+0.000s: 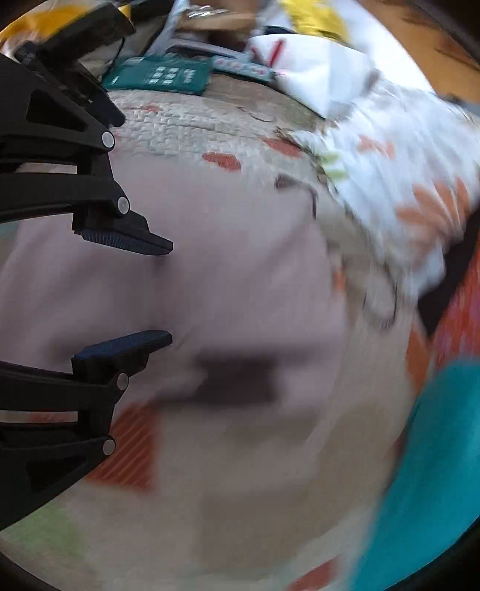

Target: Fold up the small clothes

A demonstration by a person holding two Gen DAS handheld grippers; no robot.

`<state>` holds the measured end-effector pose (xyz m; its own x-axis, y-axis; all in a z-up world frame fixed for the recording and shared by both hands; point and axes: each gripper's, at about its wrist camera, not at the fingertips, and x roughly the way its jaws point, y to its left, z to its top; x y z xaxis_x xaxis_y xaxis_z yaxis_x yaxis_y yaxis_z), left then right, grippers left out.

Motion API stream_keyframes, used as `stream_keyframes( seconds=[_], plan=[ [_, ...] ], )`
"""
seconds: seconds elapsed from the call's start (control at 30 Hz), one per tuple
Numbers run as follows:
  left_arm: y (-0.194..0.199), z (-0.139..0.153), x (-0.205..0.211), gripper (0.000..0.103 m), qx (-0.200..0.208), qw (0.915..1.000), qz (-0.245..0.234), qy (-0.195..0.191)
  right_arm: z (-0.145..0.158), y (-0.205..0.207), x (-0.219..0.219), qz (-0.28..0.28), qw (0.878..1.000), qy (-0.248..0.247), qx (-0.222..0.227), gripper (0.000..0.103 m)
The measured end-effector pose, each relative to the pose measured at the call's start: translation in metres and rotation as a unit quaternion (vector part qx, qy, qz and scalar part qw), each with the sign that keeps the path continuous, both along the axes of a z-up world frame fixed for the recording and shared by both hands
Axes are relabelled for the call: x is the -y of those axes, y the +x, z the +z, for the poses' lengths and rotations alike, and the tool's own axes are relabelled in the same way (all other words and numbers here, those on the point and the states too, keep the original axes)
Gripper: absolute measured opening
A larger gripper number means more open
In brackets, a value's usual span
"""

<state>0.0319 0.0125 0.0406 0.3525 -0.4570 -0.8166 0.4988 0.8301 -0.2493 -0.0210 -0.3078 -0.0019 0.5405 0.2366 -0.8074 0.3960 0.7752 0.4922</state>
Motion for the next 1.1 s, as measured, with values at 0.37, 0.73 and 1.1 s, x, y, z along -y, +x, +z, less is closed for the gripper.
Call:
stream_keyframes(
  seconds=[0.37,0.73,1.1],
  plan=[
    [-0.017,-0.013,0.042,0.066,-0.009,0.9998,-0.018,-0.005,0.005,-0.09,0.032,-0.077,0.997,-0.015,0.021,0.052],
    [0.021,-0.02,0.034,0.073,-0.054,0.9956,0.015,-0.075,-0.026,-0.025,0.019,-0.045,0.998,0.015,0.044,0.067],
    [0.031,-0.013,0.017,0.078,-0.068,0.9877,0.019,-0.14,-0.032,-0.008,0.03,-0.047,0.996,0.041,0.064,0.07]
  ],
)
